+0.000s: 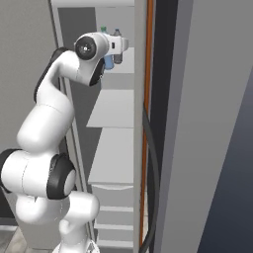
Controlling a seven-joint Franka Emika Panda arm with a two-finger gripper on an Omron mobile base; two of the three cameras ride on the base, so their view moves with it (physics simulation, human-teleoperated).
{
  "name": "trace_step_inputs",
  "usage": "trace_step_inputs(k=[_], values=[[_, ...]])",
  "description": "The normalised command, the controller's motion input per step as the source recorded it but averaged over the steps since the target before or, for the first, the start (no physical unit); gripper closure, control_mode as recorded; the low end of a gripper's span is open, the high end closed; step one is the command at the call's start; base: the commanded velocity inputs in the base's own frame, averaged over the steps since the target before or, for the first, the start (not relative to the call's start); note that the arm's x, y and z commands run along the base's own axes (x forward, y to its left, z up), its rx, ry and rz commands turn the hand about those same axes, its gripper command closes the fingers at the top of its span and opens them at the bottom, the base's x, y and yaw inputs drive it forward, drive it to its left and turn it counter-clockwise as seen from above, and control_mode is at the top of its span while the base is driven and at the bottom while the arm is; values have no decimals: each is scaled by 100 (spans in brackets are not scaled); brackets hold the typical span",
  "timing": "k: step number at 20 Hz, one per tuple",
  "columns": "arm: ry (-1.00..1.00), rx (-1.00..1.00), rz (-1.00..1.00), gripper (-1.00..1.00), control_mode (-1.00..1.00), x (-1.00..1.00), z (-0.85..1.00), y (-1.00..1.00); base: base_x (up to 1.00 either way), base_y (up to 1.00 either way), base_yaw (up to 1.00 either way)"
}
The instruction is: Take the bottled waters from the counter and place them in the freezer to freeze. Close the freezer door after placing the bottles.
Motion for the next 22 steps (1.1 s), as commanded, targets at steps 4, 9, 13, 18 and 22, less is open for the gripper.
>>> trace_step_inputs(k=[4, 9, 13, 18, 22], values=[[0, 0, 0, 100, -100, 17, 0, 0, 0, 0, 0], [0, 0, 0, 100, -100, 11, -1, 0, 0, 0, 0], [0, 4, 0, 100, -100, 4, -11, 0, 0, 0, 0], [0, 7, 0, 100, -100, 0, -24, 0, 0, 0, 0], [0, 4, 0, 100, -100, 2, -22, 0, 0, 0, 0]])
